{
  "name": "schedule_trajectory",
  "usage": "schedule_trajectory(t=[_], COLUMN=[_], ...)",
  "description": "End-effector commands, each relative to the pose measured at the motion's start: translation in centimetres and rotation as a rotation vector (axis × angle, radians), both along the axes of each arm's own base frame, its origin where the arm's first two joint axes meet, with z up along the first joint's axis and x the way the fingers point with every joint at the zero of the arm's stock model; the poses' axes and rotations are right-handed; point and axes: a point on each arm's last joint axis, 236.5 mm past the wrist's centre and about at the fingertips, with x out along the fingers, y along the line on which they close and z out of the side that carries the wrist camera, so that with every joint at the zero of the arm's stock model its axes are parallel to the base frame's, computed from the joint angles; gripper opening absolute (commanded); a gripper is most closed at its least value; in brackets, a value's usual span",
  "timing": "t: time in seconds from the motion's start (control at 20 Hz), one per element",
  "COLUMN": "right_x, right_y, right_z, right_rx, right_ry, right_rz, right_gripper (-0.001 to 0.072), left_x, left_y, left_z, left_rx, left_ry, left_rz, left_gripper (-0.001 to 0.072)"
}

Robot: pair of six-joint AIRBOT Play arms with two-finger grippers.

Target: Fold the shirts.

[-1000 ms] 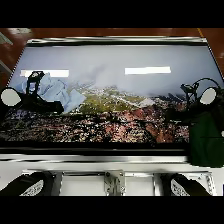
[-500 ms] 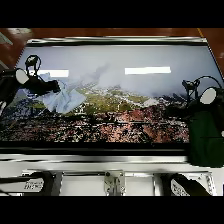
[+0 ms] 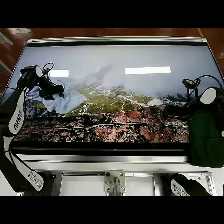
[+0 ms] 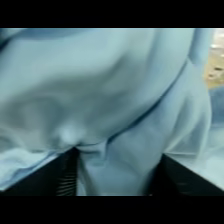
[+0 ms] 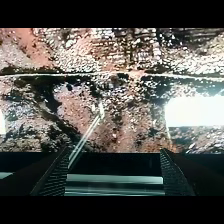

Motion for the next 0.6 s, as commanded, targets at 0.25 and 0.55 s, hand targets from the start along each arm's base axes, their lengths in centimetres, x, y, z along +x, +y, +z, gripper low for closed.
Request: schedule_trajectory(t=[0.25, 0.55], right_x=[0.8, 1.8], right_y=[1.0, 1.0], right_z=[0.4, 4.5], right_rx=[0.044, 0.036], right_ry=[-0.031, -0.085], right_rz=[-0.014, 0.033], right_gripper=[0.0677, 0.0677], left_x=[1.5, -4.2], left_y=[-0.9, -8.2], left_z=[7.9, 34.1], left_rx=[0.002, 0.042], left_ry=[-0.168, -0.713], left_rz=[-0.115, -0.342], left_gripper=[0.0035, 0.0036])
